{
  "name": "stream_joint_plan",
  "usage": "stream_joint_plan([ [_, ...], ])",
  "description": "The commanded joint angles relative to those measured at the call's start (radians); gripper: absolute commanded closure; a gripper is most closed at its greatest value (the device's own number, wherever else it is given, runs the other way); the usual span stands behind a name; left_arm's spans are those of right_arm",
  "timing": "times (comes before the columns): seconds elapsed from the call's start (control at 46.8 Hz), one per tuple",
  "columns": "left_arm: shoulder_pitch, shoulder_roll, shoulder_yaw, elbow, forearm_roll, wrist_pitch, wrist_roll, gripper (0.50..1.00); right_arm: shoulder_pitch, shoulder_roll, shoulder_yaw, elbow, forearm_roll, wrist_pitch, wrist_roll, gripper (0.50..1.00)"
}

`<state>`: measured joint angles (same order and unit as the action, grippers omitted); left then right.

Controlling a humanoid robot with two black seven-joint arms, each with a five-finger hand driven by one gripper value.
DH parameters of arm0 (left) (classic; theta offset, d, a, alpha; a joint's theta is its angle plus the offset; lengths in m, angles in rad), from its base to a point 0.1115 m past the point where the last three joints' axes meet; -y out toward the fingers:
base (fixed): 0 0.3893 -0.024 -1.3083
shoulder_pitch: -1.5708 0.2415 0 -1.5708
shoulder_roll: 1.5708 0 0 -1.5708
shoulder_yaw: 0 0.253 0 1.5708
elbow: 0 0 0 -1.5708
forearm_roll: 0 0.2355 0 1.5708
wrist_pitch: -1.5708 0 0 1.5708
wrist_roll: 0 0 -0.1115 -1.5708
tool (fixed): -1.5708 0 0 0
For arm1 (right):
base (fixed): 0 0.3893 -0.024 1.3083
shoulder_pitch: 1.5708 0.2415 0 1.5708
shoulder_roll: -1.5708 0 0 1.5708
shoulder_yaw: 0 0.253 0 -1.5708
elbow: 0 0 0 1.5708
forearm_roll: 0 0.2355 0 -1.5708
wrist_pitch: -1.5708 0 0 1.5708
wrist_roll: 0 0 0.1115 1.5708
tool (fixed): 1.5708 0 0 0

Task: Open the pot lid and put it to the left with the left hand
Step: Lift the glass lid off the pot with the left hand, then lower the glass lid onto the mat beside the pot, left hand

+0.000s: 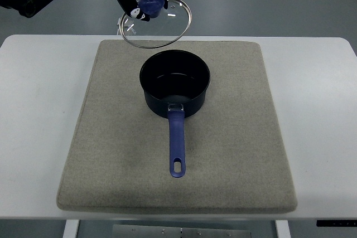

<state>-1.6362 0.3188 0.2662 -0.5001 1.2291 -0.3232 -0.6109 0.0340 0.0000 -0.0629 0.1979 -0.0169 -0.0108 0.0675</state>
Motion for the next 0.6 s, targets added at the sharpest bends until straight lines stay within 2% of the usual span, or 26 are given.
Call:
stream_joint_plan([
  [0.0,0.001,0.014,-0.004,0.006,-0.011,0.0,0.0,1.0,0.0,0.0,0.0,0.0,0.0,0.0,0.0,0.583],
  [0.278,0.039,0.06,0.004,0.026,-0.043,0.001,0.0,1.0,0.0,0.0,0.0,0.0,0.0,0.0,0.0,0.583],
  [0.577,0.104,0.157,0.042,-0.023,-0.019,0.0,0.0,1.0,0.001,0.0,0.0,0.0,0.0,0.0,0.0,0.583],
])
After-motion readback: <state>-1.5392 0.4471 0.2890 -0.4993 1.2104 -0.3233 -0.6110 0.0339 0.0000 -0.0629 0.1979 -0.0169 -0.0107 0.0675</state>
